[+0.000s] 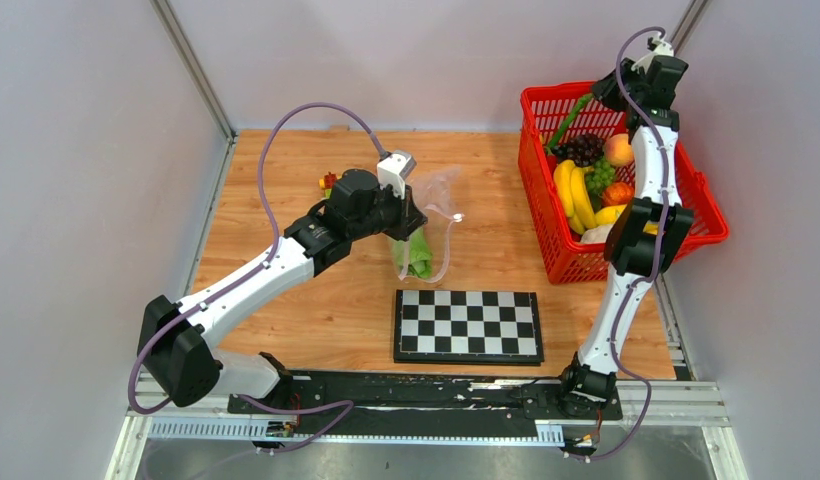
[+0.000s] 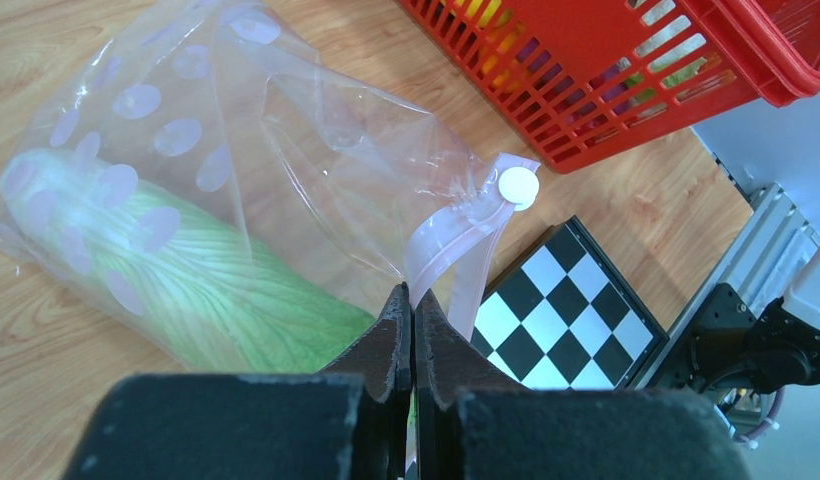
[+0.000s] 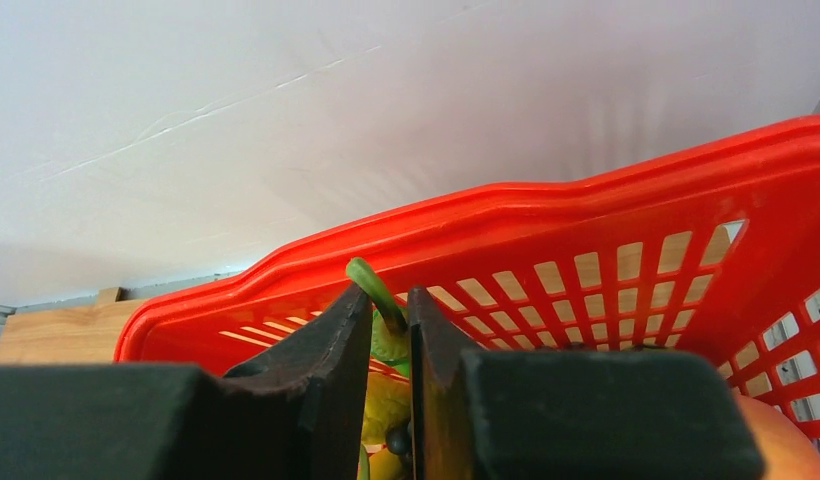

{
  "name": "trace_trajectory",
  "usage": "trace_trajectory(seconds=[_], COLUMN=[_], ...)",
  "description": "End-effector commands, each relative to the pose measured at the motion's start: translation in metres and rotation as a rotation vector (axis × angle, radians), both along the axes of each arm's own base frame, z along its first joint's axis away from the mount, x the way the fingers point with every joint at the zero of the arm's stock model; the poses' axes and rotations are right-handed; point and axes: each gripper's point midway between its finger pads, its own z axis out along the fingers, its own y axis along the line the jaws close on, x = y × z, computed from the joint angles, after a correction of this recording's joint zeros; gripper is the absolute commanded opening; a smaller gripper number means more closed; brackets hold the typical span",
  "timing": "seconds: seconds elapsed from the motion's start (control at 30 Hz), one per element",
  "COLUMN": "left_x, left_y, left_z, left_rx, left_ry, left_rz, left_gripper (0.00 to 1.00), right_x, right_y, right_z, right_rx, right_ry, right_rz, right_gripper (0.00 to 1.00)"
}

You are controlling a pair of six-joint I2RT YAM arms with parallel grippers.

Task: Place the food in the zip-top bag and seal the zipper
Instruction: Pick up the fake vegetable from the bin, then place the fake vegetable in the zipper food storage bag.

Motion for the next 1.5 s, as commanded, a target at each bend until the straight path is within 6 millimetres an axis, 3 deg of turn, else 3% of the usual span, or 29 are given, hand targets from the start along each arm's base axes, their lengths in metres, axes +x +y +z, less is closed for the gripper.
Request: trace_trajectory(seconds=[0.0, 0.07, 0.17, 0.23, 0.37, 0.53, 0.73, 0.93, 1.1, 1.2, 1.47], left_x=[-0.001, -0.002, -0.003, -0.004, -0.005, -0.006, -0.006, -0.005, -0.004, -0.004, -0.003], left_y=[-0.002, -0.002, -0.001, -0.001, 0.000, 0.000, -0.004, -0.006, -0.009, -0.011, -0.016], left_z=[0.025, 0.025, 0.026, 0.026, 0.027, 0.027, 0.027, 0.027, 0.026, 0.027, 0.031], left_rx=[-0.054, -0.057, -0.062, -0.063, -0.065, -0.073, -0.083, -0.079, -0.081, -0.089, -0.114], left_ry=[-0.041, -0.040, -0.040, -0.040, -0.038, -0.034, -0.026, -0.021, -0.013, -0.008, 0.010], left_rz=[-0.013, -0.014, -0.014, -0.014, -0.013, -0.012, -0.024, -0.031, -0.039, -0.043, -0.044], left_gripper=[0.00, 0.00, 0.00, 0.00, 0.00, 0.00, 0.00, 0.00, 0.00, 0.00, 0.00], right_x=[0.005, 0.005, 0.005, 0.002, -0.019, -0.074, -0.156, -0.222, -0.284, -0.315, -0.399], right_y=[0.002, 0.003, 0.004, 0.009, 0.027, 0.060, 0.081, 0.102, 0.123, 0.134, 0.188], right_z=[0.035, 0.035, 0.034, 0.039, 0.084, 0.150, 0.195, 0.205, 0.231, 0.238, 0.224], right_rx=[-0.022, -0.022, -0.025, -0.022, -0.006, -0.005, -0.043, -0.091, -0.169, -0.195, -0.242], right_ry=[-0.104, -0.105, -0.105, -0.111, -0.188, -0.376, -0.584, -0.704, -0.843, -0.896, -1.003], right_rz=[0.018, 0.022, 0.038, 0.056, 0.133, 0.235, 0.222, 0.240, 0.279, 0.293, 0.523], right_gripper=[0.22, 0.25, 0.04, 0.00, 0.00, 0.00, 0.00, 0.00, 0.00, 0.00, 0.00])
